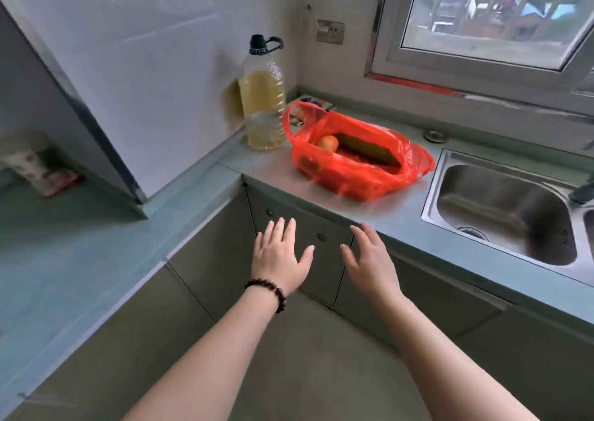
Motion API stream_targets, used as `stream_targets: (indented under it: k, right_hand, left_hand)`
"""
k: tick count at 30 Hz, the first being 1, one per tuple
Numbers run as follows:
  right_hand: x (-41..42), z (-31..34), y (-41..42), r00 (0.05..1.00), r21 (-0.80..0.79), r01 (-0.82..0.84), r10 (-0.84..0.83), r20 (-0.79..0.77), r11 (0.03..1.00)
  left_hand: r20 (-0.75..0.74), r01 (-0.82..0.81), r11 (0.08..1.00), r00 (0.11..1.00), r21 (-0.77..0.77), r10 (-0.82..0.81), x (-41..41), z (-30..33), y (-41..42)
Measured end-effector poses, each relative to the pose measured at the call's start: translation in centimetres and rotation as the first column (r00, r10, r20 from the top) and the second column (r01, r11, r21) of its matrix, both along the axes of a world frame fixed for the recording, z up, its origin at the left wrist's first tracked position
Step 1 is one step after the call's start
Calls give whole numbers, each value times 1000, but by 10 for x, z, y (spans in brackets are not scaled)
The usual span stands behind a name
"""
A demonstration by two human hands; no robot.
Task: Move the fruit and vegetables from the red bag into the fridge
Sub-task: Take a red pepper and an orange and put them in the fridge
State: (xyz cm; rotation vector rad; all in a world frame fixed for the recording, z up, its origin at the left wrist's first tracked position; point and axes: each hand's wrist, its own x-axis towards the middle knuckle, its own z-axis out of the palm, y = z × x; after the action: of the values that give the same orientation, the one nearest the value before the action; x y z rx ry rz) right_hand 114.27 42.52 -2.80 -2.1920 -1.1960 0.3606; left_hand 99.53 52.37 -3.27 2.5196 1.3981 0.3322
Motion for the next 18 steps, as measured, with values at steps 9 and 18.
stream_targets:
  k: [9,18]
  right_hand:
    - [83,-6,79,988,-5,151,-151,-12,988]
    - [190,-13,177,982,22,191,-191,-14,981]
  left_hand:
    - [4,152,987,988,-45,-152,85,-7,102]
    - [16,214,976,977,-41,-214,194,-13,201]
